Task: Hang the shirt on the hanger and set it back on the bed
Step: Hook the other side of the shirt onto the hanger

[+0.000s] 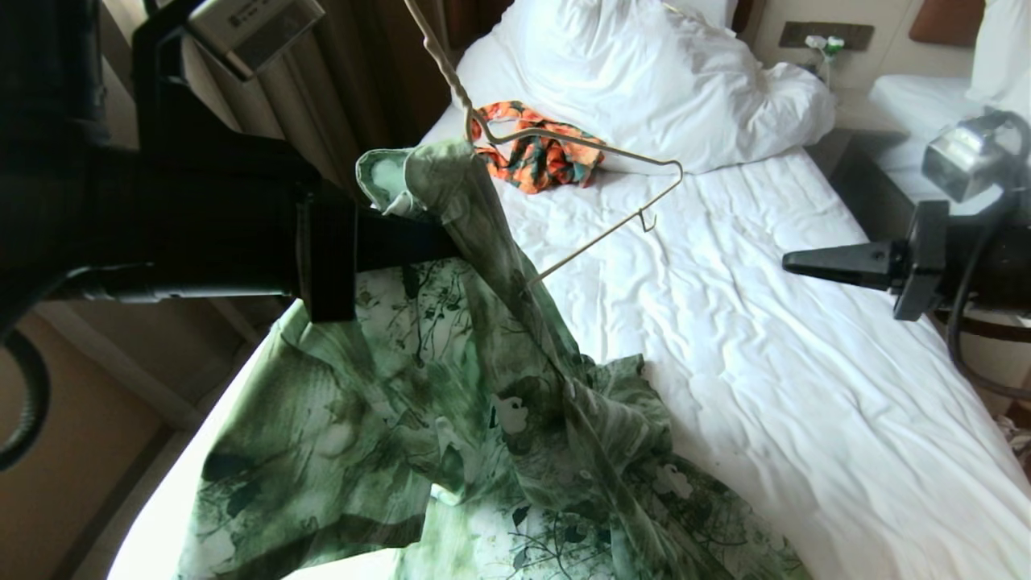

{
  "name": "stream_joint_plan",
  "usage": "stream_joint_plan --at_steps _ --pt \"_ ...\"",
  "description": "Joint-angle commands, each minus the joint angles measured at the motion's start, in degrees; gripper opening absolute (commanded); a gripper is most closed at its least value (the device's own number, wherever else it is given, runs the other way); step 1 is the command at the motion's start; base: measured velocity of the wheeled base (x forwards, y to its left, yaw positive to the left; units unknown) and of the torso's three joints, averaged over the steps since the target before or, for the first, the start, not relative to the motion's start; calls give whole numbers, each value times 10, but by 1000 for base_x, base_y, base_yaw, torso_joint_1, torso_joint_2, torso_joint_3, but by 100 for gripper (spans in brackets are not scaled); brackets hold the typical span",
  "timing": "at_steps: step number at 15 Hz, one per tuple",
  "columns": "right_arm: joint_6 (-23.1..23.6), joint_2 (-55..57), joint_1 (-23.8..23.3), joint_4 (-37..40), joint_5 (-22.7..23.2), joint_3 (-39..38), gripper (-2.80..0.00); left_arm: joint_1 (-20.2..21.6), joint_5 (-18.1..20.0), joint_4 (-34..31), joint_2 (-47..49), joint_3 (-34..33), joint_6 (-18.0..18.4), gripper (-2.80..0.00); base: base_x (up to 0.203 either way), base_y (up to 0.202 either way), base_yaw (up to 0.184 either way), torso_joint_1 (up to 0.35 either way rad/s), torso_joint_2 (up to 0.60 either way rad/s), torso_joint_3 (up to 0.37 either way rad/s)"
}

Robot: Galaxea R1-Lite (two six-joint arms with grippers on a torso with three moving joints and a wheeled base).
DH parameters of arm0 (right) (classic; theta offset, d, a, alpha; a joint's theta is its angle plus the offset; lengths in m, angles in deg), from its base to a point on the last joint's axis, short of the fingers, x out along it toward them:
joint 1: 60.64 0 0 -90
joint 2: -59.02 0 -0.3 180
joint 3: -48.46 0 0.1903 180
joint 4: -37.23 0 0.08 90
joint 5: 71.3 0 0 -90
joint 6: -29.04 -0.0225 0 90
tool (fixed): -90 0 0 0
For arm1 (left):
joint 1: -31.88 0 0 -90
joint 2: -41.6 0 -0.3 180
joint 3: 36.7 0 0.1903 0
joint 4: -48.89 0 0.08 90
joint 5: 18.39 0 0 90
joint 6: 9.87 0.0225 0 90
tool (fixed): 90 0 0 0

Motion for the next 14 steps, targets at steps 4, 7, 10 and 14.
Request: stream_joint_plan --at_steps 4,7,10,14 --pt "86 32 95 54 -121 -3 -280 -3 -6 6 0 -2 -3 -280 0 0 0 0 0 0" --pt "115 44 129 54 -124 -3 -280 -6 -7 6 1 -5 -14 -280 0 0 0 0 0 0" --pt "150 92 175 53 -185 0 -280 -15 -7 7 4 -5 -15 -280 0 0 0 0 0 0" --pt "165 154 212 8 -208 17 0 -18 -7 11 5 -5 -13 -280 0 0 0 0 0 0"
